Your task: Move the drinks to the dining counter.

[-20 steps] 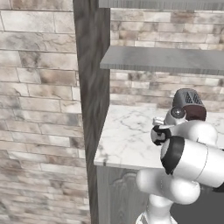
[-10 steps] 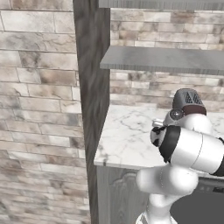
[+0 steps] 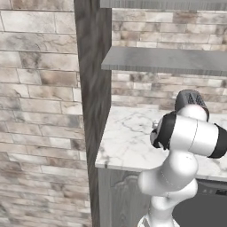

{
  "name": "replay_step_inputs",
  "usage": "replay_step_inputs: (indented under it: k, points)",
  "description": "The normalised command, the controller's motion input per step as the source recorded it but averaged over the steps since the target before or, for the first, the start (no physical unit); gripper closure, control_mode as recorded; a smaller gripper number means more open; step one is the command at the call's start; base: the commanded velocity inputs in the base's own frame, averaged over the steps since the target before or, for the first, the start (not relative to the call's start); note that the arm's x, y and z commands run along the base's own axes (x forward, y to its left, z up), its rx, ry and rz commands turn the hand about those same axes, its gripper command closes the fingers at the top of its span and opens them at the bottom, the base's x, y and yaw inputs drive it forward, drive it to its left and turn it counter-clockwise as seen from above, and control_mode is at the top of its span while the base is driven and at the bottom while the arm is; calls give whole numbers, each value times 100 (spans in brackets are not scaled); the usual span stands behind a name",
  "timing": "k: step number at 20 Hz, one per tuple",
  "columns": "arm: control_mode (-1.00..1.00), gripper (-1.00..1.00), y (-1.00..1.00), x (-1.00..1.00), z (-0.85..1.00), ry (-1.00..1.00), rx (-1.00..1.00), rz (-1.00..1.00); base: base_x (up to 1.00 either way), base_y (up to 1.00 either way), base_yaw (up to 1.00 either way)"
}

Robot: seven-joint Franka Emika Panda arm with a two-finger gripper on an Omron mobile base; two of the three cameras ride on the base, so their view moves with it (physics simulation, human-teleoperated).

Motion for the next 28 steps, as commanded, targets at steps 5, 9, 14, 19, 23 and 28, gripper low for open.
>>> replay_step_inputs:
  k: [5, 9, 14, 19, 23, 28]
  points:
    - [-100, -100, -5, 15, -14, 0, 0, 0, 0, 0, 0]
    - [-100, -100, -12, 13, -9, 0, 0, 0, 0, 0, 0]
    - [-100, -100, -14, 12, -9, 0, 0, 0, 0, 0, 0]
    - [-100, -100, -14, 11, -8, 0, 0, 0, 0, 0, 0]
    - [-100, 100, -8, 4, -4, 0, 0, 0, 0, 0, 0]
    - [-100, 100, 0, 2, 0, 0, 0, 0, 0, 0, 0]
